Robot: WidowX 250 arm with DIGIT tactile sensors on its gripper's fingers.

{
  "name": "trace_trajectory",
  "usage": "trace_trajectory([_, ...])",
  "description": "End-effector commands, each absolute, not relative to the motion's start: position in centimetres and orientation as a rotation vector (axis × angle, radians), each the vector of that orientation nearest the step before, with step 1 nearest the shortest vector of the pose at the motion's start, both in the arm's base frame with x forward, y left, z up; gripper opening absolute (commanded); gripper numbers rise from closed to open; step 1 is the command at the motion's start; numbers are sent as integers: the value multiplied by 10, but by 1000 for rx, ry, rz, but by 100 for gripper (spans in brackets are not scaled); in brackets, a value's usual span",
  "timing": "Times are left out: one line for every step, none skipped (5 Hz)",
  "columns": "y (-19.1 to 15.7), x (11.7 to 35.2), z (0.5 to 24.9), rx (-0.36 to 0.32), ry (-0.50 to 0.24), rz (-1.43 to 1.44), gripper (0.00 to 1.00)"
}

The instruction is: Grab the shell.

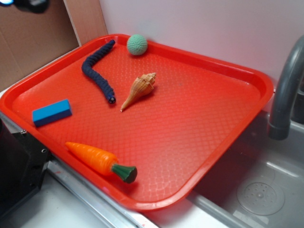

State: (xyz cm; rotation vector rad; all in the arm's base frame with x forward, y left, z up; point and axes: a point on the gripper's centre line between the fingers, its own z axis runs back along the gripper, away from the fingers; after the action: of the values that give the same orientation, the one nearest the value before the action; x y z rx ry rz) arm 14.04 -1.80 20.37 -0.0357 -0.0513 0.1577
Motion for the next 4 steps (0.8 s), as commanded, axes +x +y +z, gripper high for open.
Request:
trace_trajectory([-29,194,163,-19,-166,220,100])
trace_trajectory([-27,224,137,16,-208,251,100])
trace_trajectory([-22,245,114,52,-224,266,100])
trace_trajectory([-17,265,83,66,-209,246,100])
